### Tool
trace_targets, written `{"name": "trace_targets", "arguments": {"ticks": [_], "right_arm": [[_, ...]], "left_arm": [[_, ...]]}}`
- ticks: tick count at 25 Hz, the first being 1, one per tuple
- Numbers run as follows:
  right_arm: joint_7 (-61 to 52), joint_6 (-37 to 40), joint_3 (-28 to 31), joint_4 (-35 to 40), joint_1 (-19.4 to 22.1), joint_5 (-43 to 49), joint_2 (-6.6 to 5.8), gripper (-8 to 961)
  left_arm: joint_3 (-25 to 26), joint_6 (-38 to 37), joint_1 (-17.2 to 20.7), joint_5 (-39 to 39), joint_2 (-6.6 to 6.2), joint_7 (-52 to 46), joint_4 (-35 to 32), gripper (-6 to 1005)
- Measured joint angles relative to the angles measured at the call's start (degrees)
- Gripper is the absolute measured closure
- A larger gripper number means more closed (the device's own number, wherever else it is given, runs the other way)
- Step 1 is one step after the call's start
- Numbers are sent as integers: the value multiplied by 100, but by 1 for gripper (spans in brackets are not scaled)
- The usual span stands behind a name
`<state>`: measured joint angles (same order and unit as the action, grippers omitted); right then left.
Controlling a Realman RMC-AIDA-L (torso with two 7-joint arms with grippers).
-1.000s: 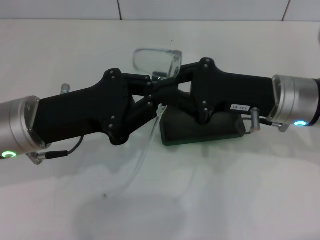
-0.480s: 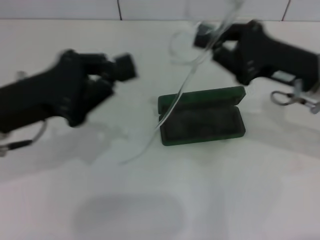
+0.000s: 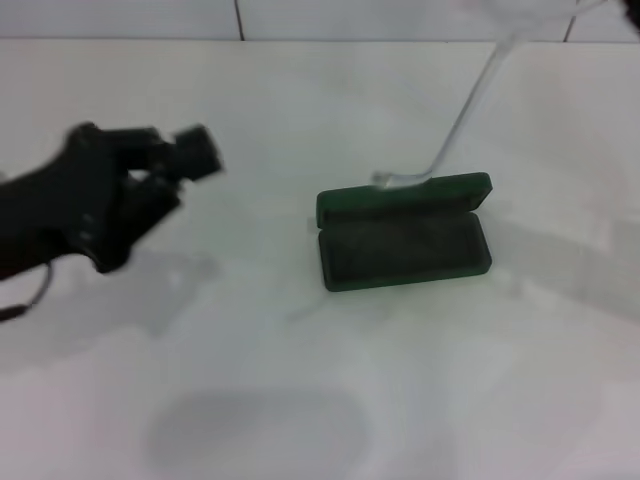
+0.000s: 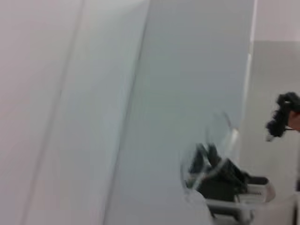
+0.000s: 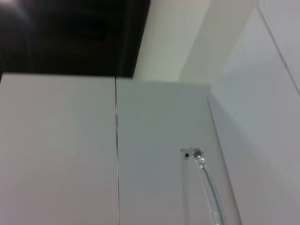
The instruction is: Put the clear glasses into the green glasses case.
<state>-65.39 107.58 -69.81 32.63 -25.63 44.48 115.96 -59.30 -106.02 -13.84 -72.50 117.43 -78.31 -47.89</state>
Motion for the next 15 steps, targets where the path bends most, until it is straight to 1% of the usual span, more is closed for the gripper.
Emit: {"name": "trace_targets", "arguments": {"ticks": [2,4,6,9,10,12,15], "right_arm": [[-57,32,-77,-59,-21,-203,15,847],[-54,28,-237,-203,-113,-463,20,847],[-19,8,-437,-413,-255,-727,21,847],[4,-4,-513,-542,-375,-806,22,847],[33,-25,-634,-673,-555,-804,24,847],[42,-65,-737,-713,-628,-805,24,847],[50,-231,-1023,-731,-731,-811,24,847]], "left_arm": [[-31,-45,-85,-216,143,5,-1,927],[-254,-64,-202,-357,228,56,49,927],[-646,-66,-336,-299,234,149,155,927],[-1206,-64,-554,-77,238,297,327,926],[-1350,-57,-618,4,241,349,362,926],[-1548,-38,-699,126,245,455,416,926],[-1684,-15,-816,279,257,605,527,926]]}}
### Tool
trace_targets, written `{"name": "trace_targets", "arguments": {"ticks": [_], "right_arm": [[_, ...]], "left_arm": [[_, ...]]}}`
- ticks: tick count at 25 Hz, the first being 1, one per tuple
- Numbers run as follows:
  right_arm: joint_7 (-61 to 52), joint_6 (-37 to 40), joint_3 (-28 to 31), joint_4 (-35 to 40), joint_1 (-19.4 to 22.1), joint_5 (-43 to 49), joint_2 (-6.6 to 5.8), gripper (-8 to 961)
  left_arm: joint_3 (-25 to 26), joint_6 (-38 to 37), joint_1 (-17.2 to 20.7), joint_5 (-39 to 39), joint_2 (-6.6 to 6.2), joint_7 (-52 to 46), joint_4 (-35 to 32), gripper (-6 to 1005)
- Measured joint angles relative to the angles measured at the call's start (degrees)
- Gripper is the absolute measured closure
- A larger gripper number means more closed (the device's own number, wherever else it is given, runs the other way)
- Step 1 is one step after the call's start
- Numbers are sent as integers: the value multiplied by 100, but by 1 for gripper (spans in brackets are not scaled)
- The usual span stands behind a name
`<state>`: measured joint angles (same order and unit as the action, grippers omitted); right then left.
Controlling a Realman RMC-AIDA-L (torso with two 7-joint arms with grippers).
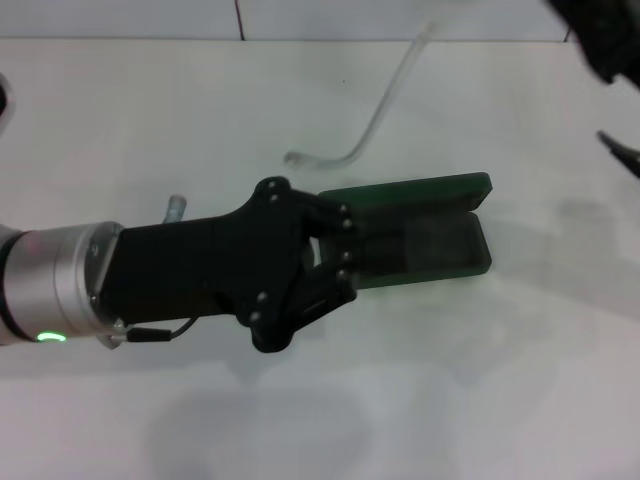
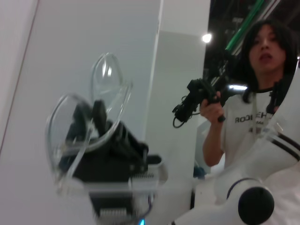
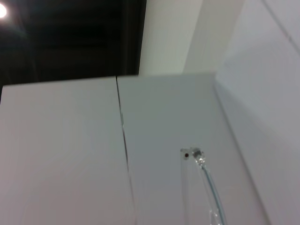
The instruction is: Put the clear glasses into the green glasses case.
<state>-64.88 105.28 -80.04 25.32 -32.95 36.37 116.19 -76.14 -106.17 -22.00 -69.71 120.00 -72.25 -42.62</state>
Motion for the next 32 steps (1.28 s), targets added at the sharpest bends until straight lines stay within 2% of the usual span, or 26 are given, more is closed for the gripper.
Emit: {"name": "trace_targets", "arguments": {"ticks": [6,9,19,32], "right_arm": [[34,-331,-591,-4,-130,-3,0,847],[114,-373,-672,-4,-100,-26,0,847],[218,-320,-547,-9,177,-287,-27,847],[309,-381,-439,-130,210,-261,-36,848]], "left_arm": [[-93,6,-53,300,5,202,70,925],[-95,-16,-15,432,0,228,45,924],[-68,-45,260,508,-20,280,12,923],[-99,-163,252,625,-8,291,18,921]]}}
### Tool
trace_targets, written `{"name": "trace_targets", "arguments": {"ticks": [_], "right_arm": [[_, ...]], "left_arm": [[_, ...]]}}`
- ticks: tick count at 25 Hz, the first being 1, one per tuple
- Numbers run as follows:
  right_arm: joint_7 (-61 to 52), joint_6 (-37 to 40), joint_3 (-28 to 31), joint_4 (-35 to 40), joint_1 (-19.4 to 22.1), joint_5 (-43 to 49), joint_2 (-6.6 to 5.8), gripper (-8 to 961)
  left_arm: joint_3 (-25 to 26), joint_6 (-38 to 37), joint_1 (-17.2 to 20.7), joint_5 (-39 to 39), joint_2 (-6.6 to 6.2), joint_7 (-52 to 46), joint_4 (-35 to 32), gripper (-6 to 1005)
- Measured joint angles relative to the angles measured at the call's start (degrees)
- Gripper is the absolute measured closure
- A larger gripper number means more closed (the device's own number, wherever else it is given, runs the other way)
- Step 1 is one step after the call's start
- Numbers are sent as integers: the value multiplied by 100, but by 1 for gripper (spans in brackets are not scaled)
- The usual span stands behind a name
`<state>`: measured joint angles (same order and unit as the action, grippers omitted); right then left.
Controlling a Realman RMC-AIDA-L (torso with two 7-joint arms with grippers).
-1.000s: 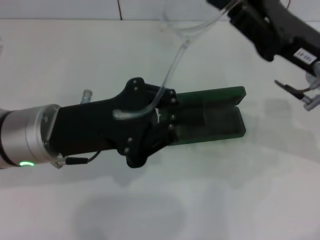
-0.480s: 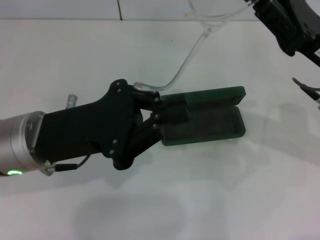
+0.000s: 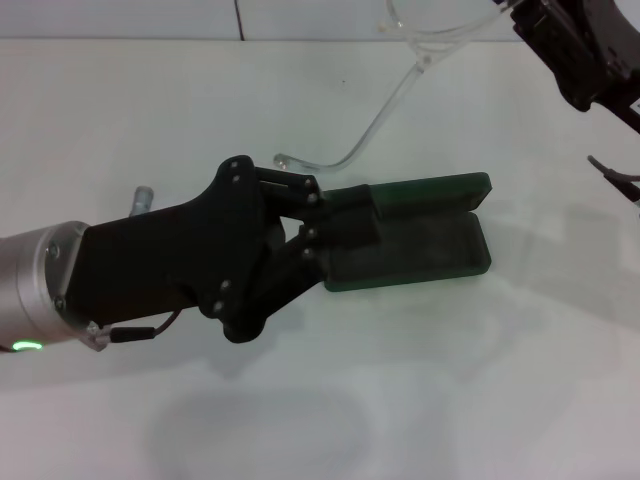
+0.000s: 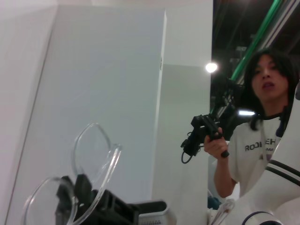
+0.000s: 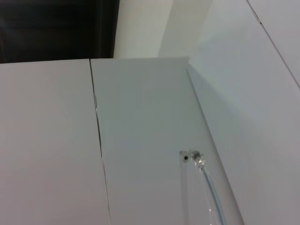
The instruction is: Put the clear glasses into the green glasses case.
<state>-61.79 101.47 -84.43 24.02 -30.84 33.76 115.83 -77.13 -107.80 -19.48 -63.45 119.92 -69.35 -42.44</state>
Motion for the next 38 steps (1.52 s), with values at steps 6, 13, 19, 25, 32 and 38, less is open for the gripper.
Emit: {"name": "trace_targets", "arguments": {"ticks": [6,13,19,25,32,38], "right_arm": [[57,-55,-36,-38,-30,57,0,848],[47,-122,-109,-38,-50,169,8,848],[16,-120,-148,-38,-53,307,9,848],[13,-121,-255,-38,-32,377,2,848],[6,-137,-394,-37,-43,558,1,848],[3,-255,-625,-37,-97,670,28,848]], "left_arm": [[-131,-12,-18,172,3,41,-2,921],[-186,-13,-46,302,-6,155,21,920],[-175,-9,-63,397,-7,158,32,919],[-166,0,-65,432,-11,158,34,918],[-162,17,-76,440,-12,166,35,917],[-162,23,-91,440,0,167,37,916]]}}
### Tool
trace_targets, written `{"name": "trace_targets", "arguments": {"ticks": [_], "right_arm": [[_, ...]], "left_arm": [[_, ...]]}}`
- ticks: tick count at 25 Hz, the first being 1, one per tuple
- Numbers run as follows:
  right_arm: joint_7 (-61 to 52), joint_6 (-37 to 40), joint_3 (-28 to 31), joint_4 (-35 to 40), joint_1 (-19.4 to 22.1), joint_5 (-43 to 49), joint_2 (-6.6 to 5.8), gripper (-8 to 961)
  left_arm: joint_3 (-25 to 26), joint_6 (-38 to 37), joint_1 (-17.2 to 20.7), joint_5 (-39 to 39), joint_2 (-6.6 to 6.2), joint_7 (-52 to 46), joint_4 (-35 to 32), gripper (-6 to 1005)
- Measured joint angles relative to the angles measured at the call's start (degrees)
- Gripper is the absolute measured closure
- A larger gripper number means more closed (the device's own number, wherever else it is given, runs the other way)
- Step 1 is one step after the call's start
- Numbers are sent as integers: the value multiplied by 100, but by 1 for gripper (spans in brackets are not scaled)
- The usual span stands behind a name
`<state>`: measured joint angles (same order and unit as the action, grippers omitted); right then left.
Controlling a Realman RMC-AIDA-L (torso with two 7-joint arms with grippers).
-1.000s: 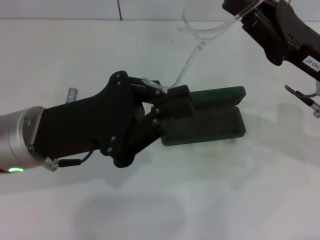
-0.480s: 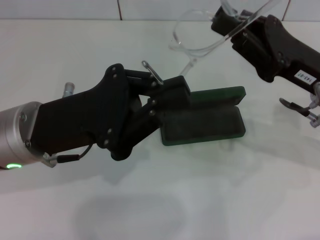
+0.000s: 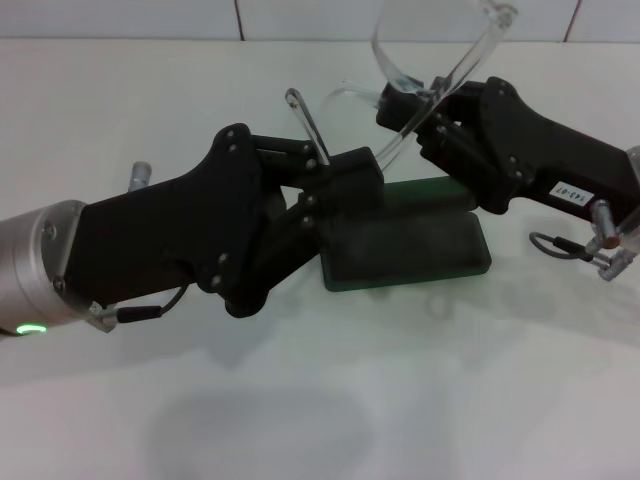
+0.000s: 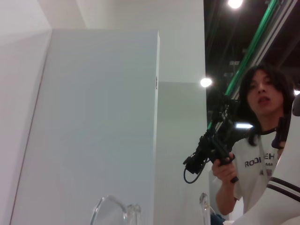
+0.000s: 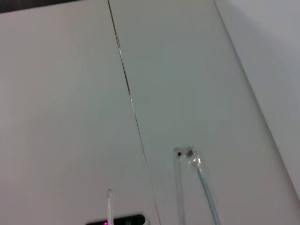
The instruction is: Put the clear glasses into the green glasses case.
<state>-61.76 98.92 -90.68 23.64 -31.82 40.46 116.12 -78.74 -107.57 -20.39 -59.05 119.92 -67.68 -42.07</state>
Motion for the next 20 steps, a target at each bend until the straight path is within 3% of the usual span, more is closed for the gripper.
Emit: {"name": "trace_targets", "arguments": {"ticks": [20], "right_arm": [[152,30,-15,0,141,-457,7,849]], "left_arm": [[-8,-7,-9,-1,0,79,170,914]]}}
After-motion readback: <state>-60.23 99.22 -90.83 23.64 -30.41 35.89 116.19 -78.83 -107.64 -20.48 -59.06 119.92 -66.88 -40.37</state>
